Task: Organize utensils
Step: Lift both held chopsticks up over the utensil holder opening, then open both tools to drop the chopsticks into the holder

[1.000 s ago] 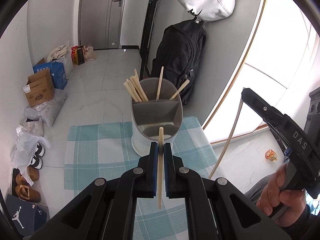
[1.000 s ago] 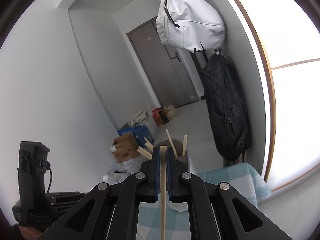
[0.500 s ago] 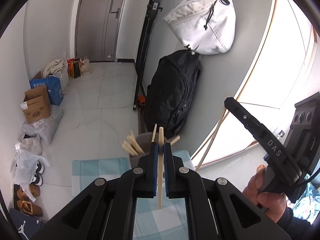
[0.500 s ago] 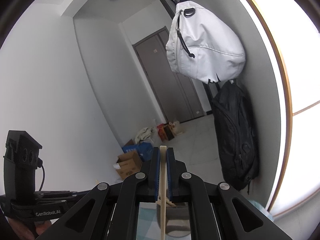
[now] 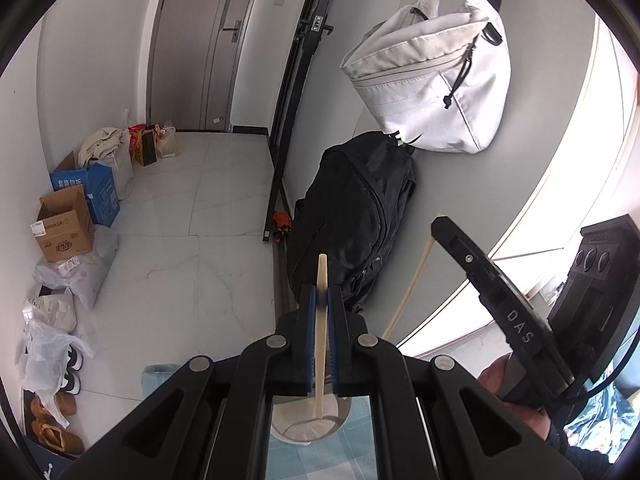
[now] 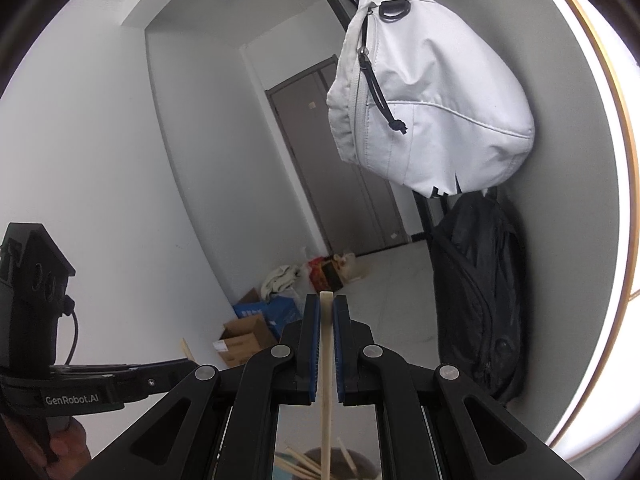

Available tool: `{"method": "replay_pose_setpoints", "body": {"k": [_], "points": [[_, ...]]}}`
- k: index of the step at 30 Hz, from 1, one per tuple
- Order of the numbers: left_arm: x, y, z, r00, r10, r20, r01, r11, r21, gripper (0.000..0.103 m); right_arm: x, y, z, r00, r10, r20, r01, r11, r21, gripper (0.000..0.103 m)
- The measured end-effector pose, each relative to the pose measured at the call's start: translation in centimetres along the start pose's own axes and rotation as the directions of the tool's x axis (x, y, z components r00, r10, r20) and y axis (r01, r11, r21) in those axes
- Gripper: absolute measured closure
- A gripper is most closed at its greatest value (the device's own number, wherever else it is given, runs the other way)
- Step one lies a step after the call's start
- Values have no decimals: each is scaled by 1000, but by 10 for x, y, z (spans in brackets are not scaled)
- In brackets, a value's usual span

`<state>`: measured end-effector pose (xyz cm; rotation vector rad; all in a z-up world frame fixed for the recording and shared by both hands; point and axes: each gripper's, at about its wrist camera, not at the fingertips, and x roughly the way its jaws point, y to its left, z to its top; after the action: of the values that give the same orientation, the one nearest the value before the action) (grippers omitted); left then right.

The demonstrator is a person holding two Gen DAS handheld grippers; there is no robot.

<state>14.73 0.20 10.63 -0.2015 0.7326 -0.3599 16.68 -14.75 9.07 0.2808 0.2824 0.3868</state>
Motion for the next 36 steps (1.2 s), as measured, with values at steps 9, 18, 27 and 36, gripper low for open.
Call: {"method": "replay_pose_setpoints", "body": {"k": [9,18,27,36], "points": [[27,15,10,1000,8,-3,-8,1000,-23,102,38,-10,-11,999,-30,-30,29,999,-32,98],[46,27,-9,998,12,53,-9,998,-58,102,58,-22,-37,997,-56,-54,54,998,-30,98],[56,20,-23,1000,-6,15,6,1000,-13,102,52,-13,-61,998,-14,-57,7,993,-120,98],[67,22,-38,997,-56,-60,56,998,1,102,40,-15,-87,989,30,-142,-50,989,-138,96]]}}
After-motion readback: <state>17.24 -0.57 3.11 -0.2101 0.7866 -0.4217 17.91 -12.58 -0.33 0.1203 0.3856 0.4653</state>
